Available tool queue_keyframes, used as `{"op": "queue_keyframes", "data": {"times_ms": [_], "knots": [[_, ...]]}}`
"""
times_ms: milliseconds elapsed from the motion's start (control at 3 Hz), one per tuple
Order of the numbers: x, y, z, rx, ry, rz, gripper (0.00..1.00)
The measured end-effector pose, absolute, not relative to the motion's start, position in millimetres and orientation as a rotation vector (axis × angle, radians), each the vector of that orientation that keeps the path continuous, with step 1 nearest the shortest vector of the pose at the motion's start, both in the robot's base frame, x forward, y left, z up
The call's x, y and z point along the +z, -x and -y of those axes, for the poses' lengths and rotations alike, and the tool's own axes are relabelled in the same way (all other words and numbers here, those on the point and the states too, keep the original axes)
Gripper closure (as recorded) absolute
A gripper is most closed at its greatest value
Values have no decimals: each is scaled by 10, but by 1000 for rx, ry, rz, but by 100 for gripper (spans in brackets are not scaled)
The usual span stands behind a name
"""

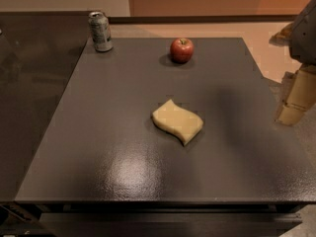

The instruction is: Move sponge near 7up can

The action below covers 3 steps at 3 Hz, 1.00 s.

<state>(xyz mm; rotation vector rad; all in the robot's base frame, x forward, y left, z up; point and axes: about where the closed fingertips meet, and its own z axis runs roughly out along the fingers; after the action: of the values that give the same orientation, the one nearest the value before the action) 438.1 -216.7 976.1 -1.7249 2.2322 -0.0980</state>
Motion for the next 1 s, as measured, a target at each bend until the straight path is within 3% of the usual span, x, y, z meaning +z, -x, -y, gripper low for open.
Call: {"op": "queue_keyframes", "data": {"times_ms": [1000], "knots": [[9445,-4344,1612,9,1788,-2124,0]]}}
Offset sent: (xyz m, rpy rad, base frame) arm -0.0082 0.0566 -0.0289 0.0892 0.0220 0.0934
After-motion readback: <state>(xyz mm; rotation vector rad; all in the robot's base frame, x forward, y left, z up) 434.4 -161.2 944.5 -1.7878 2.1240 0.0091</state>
